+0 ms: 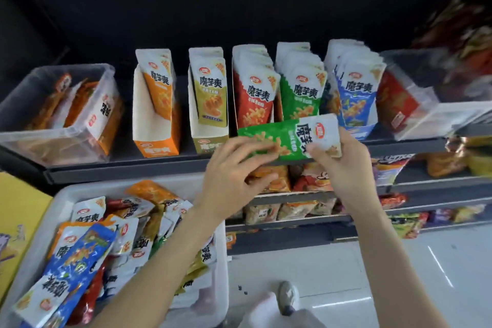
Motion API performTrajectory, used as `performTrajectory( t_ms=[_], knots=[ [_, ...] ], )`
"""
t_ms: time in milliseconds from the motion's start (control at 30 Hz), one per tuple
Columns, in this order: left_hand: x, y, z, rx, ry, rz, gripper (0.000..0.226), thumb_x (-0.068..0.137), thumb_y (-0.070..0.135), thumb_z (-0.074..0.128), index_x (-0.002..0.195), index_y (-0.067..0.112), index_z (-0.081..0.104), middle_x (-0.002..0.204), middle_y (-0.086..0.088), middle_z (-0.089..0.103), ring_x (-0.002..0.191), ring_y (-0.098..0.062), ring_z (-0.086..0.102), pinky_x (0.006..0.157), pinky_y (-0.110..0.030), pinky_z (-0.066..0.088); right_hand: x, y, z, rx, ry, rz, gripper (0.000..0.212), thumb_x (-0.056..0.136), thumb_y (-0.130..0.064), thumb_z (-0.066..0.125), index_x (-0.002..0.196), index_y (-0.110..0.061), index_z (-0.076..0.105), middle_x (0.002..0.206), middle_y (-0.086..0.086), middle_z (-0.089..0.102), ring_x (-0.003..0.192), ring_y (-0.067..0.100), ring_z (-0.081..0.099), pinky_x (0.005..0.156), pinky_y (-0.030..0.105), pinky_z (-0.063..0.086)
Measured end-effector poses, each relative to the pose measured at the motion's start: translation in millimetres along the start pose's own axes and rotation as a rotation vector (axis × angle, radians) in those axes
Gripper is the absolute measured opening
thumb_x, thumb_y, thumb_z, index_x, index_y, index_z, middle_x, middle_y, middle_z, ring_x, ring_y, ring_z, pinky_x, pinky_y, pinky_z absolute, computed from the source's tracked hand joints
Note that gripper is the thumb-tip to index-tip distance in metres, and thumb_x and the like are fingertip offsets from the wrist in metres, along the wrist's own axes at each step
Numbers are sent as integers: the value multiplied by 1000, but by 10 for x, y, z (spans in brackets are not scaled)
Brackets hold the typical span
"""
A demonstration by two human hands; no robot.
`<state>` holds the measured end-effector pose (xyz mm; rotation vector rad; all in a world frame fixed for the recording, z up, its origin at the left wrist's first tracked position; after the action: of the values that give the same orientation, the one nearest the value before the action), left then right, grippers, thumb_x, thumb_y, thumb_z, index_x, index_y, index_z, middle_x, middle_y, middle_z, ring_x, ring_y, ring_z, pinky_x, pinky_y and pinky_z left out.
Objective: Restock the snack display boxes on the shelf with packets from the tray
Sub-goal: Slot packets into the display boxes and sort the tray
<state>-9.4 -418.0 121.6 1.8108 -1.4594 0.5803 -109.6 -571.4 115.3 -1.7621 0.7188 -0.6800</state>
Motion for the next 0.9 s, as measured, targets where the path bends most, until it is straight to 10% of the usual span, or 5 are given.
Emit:
performTrajectory(
  t_ms=[200,533,900],
  knots=[
    [571,-204,363,6,-33,-251,33,86,32,63,116,19,64,118,3,63,110,-17,54,96,-26,39,402,-442,-724,-428,355,-366,22,90,-20,65,105,-4,65,72,13,67,59,18,61,60,30,50],
    [620,-184,890,225,-262,-206,11,85,28,68,93,24,74,94,4,68,98,-23,57,86,-39,39,1177,-354,-141,-765,172,-482,32,82,-22,72,106,-5,61,92,12,65,81,31,61,59,27,32],
    [429,-173,455,51,-59,-240,24,89,33,54,101,22,71,94,8,70,96,-15,61,86,-32,41,355,-241,-219,-391,353,-531,27,89,-21,63,111,-11,52,93,-2,57,72,13,51,60,20,40]
  ],
)
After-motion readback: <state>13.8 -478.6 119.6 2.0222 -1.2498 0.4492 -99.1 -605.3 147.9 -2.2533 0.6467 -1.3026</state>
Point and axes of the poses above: each hand's wrist, its own x-axis towards the middle knuckle, its own z-axis out of the palm, y = z × x, the point moved 9 cm from there along x, towards the middle knuckle
